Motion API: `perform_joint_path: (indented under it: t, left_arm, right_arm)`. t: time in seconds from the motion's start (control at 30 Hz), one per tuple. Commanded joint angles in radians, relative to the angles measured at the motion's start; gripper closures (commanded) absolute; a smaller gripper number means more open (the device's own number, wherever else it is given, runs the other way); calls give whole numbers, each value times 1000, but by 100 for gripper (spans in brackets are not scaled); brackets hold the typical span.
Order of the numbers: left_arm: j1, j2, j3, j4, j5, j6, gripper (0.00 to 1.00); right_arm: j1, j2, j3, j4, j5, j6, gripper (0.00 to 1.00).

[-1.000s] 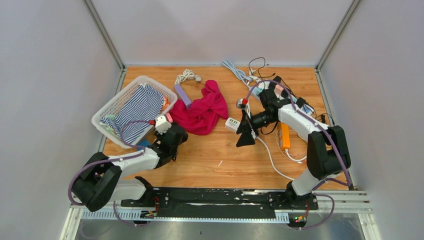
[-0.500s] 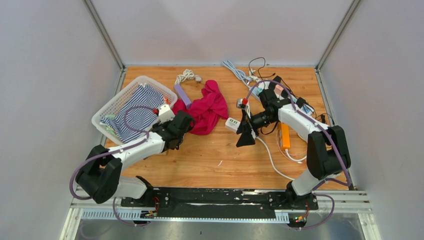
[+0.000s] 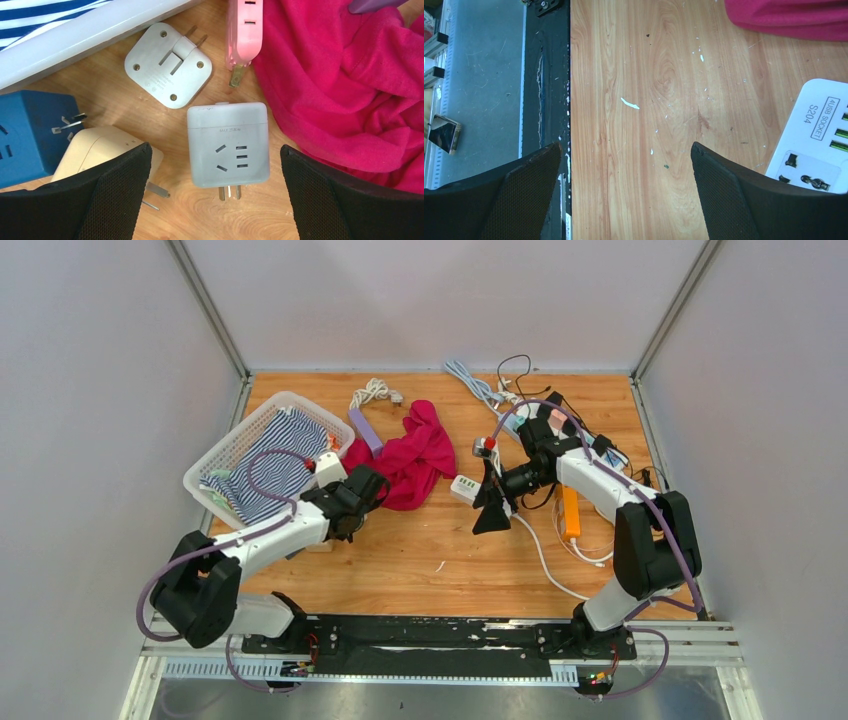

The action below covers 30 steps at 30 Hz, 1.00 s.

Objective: Pull the plug off the socket
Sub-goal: Place the plug at the center of the board, then move the socket to the center of the board.

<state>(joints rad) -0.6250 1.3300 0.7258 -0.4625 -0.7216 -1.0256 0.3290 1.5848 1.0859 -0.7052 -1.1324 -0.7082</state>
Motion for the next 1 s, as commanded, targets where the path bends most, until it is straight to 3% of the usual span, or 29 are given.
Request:
perform_joint_path:
  t: [0.0, 0.4, 0.7, 0.97]
  left_arm:
    - [5, -42, 21, -50, -26, -23, 0]
    - [5, -29, 51, -32, 48, 61, 0]
    - [5, 22, 110, 18, 222, 264, 0]
    - [5, -142, -48, 285, 412, 402, 0]
  right_arm:
    - [-5, -8, 28, -34, 7, -23, 0]
    - [-5, -11, 28, -39, 11, -31, 0]
    - [-5, -10, 29, -42, 14, -34, 0]
    - [-7, -17, 32, -46, 27, -40, 0]
